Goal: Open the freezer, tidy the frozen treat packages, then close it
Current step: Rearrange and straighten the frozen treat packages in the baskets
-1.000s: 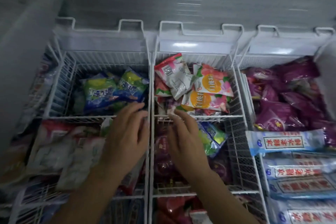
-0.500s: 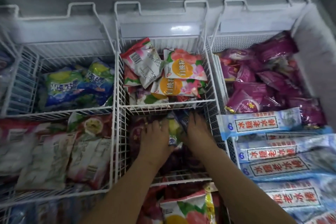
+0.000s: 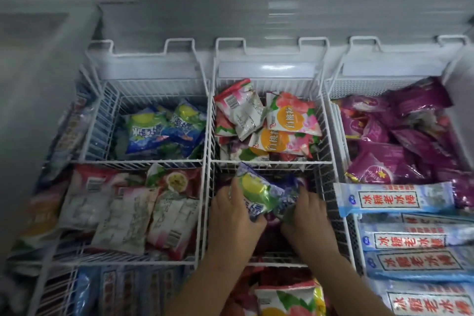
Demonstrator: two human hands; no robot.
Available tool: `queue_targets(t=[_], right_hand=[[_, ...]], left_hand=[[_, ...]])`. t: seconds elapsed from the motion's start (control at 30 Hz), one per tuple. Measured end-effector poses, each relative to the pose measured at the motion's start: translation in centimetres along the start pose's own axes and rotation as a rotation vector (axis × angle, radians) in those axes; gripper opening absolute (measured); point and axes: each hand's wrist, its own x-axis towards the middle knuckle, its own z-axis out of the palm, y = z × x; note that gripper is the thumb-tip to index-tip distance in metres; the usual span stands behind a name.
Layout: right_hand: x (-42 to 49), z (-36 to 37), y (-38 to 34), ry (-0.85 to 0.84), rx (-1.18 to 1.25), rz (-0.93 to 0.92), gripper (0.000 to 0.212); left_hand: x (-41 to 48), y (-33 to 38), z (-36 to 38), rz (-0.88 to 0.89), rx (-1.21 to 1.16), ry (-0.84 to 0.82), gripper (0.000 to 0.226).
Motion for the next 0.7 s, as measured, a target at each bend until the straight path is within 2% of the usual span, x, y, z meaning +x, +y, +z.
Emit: queue_targets(t=[0.17, 0.27, 0.33, 0.4, 0.47, 0.57, 0.7], right_hand=[[-3.4, -3.6, -6.0, 0.132, 0.133, -0.208, 0.097], [-1.4, -5.2, -12.7, 0.196, 0.208, -0.380, 0.099], [1.4, -5.6, -17.4, 0.217, 0.217, -0.444, 0.100], [4.3, -5.3, -21.6, 0.178, 0.164, -0.462, 0.097], [6.7, -3.8, -24.0, 0.077, 0.018, -0.464, 0.084], [8.7, -0.3, -24.7, -0.097, -0.259, -0.428, 0.071], [8.5, 3.1, -24.0, -0.048, -0.367, -0.427, 0.078]], left_hand=[[-0.1, -2.0, -7.6, -0.093, -0.184, 0.220, 0.099], [3.8, -6.2, -11.7, -0.188, -0.181, 0.355, 0.098], [7.4, -9.4, -13.7, -0.236, -0.105, 0.376, 0.099], [10.5, -12.2, -14.6, -0.247, -0.032, 0.324, 0.096], [12.4, -14.8, -14.0, -0.240, 0.081, 0.227, 0.092], [13.3, -18.1, -11.7, -0.211, 0.342, 0.030, 0.071], [13.0, -18.9, -9.4, -0.118, 0.399, 0.001, 0.058]])
